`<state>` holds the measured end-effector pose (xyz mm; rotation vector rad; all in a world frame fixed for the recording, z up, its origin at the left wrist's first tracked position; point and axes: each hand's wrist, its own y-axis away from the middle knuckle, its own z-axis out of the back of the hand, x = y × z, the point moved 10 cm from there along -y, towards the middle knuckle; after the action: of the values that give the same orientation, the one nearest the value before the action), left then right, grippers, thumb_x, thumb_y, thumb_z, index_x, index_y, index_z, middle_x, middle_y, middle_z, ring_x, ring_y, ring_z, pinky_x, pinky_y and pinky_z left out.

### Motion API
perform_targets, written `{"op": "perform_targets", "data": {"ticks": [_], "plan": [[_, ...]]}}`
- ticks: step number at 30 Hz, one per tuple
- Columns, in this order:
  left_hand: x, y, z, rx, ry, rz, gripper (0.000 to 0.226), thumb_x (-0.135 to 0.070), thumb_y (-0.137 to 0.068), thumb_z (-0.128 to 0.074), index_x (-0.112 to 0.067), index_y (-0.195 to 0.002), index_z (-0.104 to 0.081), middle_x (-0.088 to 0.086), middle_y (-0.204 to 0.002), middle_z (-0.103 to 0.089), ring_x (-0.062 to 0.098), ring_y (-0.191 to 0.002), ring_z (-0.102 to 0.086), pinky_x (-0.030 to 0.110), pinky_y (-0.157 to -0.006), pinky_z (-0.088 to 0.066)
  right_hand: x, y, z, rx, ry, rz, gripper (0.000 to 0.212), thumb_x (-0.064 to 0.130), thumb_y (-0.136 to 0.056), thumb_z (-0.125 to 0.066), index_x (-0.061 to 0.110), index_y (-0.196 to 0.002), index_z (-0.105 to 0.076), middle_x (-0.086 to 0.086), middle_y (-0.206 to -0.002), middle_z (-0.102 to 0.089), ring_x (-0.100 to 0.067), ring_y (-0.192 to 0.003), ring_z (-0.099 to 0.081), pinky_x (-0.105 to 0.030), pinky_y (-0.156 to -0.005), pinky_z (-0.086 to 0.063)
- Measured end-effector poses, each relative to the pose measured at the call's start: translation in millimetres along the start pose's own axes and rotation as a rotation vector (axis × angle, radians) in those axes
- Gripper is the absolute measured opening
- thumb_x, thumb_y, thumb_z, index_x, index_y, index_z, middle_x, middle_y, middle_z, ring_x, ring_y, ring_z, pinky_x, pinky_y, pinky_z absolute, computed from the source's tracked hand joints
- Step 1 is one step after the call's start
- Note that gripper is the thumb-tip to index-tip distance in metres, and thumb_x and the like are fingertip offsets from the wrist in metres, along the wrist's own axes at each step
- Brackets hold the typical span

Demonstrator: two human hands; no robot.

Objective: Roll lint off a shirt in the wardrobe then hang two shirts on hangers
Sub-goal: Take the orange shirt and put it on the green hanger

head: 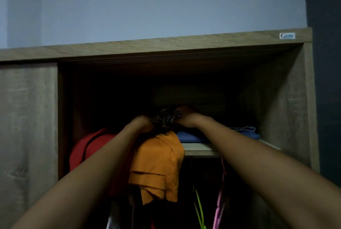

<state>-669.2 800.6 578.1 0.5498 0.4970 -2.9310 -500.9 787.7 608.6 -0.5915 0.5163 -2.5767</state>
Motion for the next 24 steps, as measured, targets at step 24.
{"op": "perform_targets", "data": {"ticks": [24], "plan": [[-182.3,29.6,-31.6,0.122,0.140,-0.397,0.034,-0.021,-0.096,-0.055,-0.019,-0.130,-0.055,0.005,-0.124,-0.059,0.021,-0.106,-0.060,0.035,-0.095,-0.051,-133.1,73.9,102.4,-0.050,0.258,-0.433,0.046,0.023,-0.102,-0.044,0.008,-0.145,-0.039,-0.018,-0.145,-0.043,-0.035,-0.127,-0.047,-0.040,-0.105,-0.040]]}}
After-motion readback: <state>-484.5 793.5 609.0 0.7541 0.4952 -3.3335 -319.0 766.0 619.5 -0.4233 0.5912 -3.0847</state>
